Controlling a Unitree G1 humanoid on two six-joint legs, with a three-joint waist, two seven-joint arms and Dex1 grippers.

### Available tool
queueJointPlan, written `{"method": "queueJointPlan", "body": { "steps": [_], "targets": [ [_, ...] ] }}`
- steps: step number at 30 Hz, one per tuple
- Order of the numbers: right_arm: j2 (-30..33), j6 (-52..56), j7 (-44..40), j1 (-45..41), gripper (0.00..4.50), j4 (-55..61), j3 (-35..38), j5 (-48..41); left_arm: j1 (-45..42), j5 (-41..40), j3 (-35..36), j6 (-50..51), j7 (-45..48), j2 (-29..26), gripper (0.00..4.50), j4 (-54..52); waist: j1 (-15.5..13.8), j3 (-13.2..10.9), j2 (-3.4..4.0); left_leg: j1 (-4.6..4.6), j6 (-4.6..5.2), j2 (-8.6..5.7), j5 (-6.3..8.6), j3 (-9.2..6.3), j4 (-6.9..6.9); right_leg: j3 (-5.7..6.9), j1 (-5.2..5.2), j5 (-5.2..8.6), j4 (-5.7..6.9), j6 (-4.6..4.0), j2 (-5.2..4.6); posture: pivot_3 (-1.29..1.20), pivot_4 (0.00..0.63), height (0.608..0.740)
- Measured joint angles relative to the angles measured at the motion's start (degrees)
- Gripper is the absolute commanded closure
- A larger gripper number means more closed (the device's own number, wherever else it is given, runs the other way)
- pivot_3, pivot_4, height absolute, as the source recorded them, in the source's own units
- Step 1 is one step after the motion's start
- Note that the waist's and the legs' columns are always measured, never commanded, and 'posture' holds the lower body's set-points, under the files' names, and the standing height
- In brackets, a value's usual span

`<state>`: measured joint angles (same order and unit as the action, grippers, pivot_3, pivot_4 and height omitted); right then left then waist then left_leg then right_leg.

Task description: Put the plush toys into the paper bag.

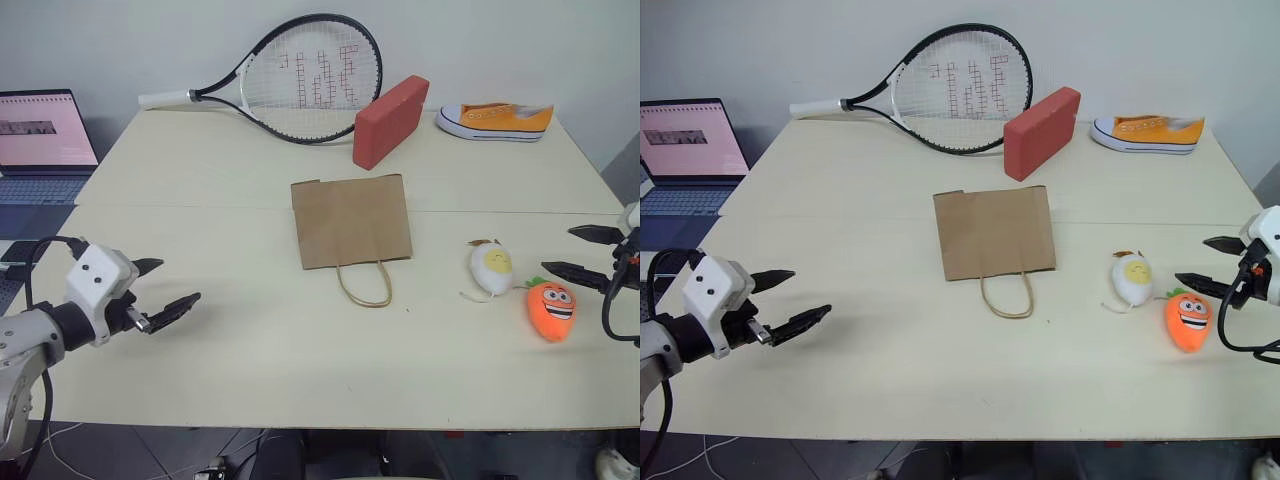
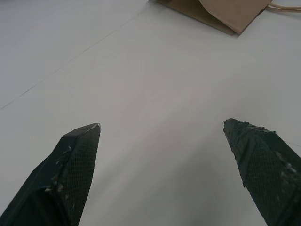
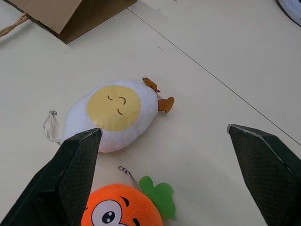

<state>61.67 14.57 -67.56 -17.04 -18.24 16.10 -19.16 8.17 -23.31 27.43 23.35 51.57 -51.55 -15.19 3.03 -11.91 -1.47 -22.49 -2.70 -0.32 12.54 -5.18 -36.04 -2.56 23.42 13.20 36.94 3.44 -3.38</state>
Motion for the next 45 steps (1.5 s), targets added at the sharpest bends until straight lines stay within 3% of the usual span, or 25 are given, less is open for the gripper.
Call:
{"method": "queueJointPlan", "body": {
  "steps": [14, 35, 39, 45],
  "targets": [
    [-2.1, -1.9, 0.6, -2.2, 0.00, -0.2, -1.6, 0.4, -0.3, -2.3, 1.5, 1.5, 0.3, 0.1, 0.04, -2.2, 0.0, 0.0, 0.00, 0.05, 0.00, 0.02, 0.00, 0.05, 0.01, -0.01, 0.00, -0.01, 0.02, 0.00, 0.00, 0.00, 0.150, 0.740],
    [-3.7, -6.5, 0.5, -2.5, 0.00, 0.9, -1.7, 1.4, -1.3, -1.1, 0.3, -6.1, 0.8, 1.9, 0.04, -0.2, -0.1, 0.0, 0.00, 0.10, 0.00, 0.02, 0.00, 0.11, 0.01, -0.06, -0.01, -0.03, 0.05, 0.02, 0.00, 0.00, 0.150, 0.740],
    [-3.7, -5.0, -0.1, 0.5, 0.00, 6.2, -1.3, -0.2, -2.3, -1.8, -3.6, -5.0, 2.0, 1.9, 0.04, -2.5, -0.2, 0.0, 0.00, 0.09, 0.00, 0.02, 0.00, 0.08, 0.01, -0.06, -0.03, -0.05, 0.05, 0.05, 0.00, 0.00, 0.150, 0.740],
    [-3.4, 2.6, -0.4, 11.7, 0.00, 21.7, 3.9, -5.9, -10.4, -1.3, -17.2, -4.7, 5.1, 2.5, 0.04, -4.7, -1.4, 0.0, 0.02, 0.09, 0.00, 0.01, 0.00, 0.04, -0.02, -0.08, -0.07, -0.18, 0.04, 0.28, 0.04, 0.00, 0.150, 0.740]
  ]
}}
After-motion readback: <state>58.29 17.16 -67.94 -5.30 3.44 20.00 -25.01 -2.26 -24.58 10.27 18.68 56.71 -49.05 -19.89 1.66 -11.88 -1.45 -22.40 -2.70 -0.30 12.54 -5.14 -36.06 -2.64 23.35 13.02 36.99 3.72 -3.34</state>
